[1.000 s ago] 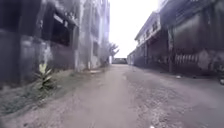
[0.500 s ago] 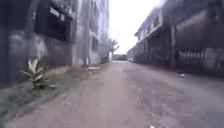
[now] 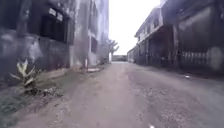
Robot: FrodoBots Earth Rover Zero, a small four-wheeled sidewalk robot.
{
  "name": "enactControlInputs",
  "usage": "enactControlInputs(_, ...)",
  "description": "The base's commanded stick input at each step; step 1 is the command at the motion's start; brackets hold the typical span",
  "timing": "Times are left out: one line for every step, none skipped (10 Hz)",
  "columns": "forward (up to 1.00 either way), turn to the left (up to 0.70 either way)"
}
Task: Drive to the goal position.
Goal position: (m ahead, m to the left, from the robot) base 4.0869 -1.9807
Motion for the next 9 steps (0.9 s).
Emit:
enactControlInputs(0.5,0.0)
enactControlInputs(0.5,0.0)
enactControlInputs(0.5,0.0)
enactControlInputs(0.5,0.0)
enactControlInputs(0.5,0.0)
enactControlInputs(0.5,0.0)
enactControlInputs(0.5,0.0)
enactControlInputs(0.5,0.0)
enactControlInputs(0.5,0.0)
